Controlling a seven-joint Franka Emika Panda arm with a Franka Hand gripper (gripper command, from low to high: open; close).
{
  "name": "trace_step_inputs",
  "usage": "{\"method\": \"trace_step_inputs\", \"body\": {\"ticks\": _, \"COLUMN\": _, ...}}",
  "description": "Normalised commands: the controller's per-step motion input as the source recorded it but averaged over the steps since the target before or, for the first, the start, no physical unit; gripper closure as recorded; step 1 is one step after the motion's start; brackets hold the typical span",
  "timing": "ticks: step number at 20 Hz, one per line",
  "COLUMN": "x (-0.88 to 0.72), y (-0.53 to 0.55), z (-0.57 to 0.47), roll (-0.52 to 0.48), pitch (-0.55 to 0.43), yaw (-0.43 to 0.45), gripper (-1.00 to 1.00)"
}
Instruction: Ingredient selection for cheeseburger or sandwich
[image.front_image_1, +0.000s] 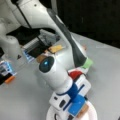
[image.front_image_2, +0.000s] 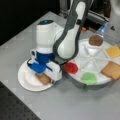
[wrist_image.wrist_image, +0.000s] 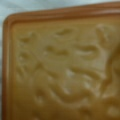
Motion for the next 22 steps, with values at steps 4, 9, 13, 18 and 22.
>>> {"method": "trace_step_inputs", "body": {"ticks": 4, "x": -0.09, "y": -0.18, "z": 0.24, "roll": -0.142, "pitch": 0.123, "yaw": 0.165, "gripper": -1.0}}
{"method": "trace_step_inputs", "body": {"ticks": 9, "x": -0.06, "y": -0.18, "z": 0.25, "roll": -0.076, "pitch": 0.167, "yaw": 0.194, "gripper": -1.0}}
{"method": "trace_step_inputs", "body": {"ticks": 13, "x": 0.02, "y": -0.08, "z": 0.17, "roll": -0.047, "pitch": 0.183, "yaw": 0.155, "gripper": -1.0}}
{"method": "trace_step_inputs", "body": {"ticks": 18, "x": 0.06, "y": -0.02, "z": 0.15, "roll": -0.067, "pitch": 0.199, "yaw": 0.108, "gripper": -1.0}}
{"method": "trace_step_inputs", "body": {"ticks": 22, "x": 0.03, "y": -0.02, "z": 0.28, "roll": -0.107, "pitch": 0.222, "yaw": 0.046, "gripper": -1.0}}
